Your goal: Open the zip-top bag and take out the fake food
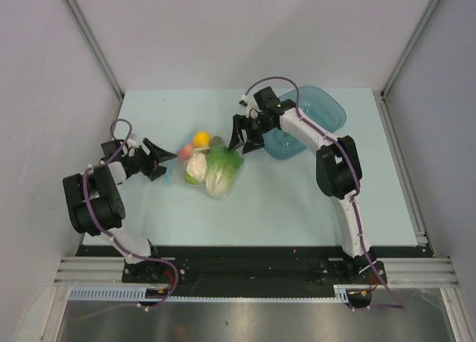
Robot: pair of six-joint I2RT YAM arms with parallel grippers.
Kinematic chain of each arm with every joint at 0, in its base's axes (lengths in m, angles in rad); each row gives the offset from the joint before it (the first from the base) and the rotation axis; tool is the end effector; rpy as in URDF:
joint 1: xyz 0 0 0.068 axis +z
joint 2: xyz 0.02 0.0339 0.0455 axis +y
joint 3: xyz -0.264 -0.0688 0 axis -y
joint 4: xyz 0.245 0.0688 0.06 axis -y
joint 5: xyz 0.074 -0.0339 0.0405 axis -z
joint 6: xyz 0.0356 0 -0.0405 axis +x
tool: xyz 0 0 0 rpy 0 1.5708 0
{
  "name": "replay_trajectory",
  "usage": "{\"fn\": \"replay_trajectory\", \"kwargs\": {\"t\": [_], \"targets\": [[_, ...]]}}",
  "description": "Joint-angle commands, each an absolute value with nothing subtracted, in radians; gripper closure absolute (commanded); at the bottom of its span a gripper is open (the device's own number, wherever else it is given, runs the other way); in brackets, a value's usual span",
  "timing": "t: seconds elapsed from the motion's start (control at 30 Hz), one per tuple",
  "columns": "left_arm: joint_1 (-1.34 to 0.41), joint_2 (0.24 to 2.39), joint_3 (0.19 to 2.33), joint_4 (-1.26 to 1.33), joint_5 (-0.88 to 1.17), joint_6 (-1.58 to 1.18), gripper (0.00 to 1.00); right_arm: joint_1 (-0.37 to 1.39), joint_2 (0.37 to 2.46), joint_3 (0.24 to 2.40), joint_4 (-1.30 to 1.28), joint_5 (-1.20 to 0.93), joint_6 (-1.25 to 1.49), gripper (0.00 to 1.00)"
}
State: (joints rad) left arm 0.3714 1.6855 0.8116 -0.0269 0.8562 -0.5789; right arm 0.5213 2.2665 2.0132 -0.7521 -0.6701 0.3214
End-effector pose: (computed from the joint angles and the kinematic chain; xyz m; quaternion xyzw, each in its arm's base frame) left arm 0.3023 0.0889 0.1501 -0.2717 0.8264 -0.4209 0.2569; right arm 0.4191 0.2662 0.2268 -0.1818 0.8932 0.3959 0.1112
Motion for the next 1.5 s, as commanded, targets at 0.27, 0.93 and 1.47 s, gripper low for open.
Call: {"fn": "replay_trajectory", "kwargs": {"t": [0.27,0.93,1.47], "targets": [[0.233,1.652,0.839,0.008,0.948,-0.545,0.78,0.522,2.218,2.048,-0.778,-0.692,0.360,0.27],[-0.305,1.198,1.008,-0.346,0.526,-0.560,1.00,0.520,1.967,2.023,-0.824,-0.534,0.328,0.13],[-0.373,1.221,1.258,-0.614,0.388,-0.330,1.00,0.373,1.663,1.476,-0.732,-0.609,0.275,0.00]]}}
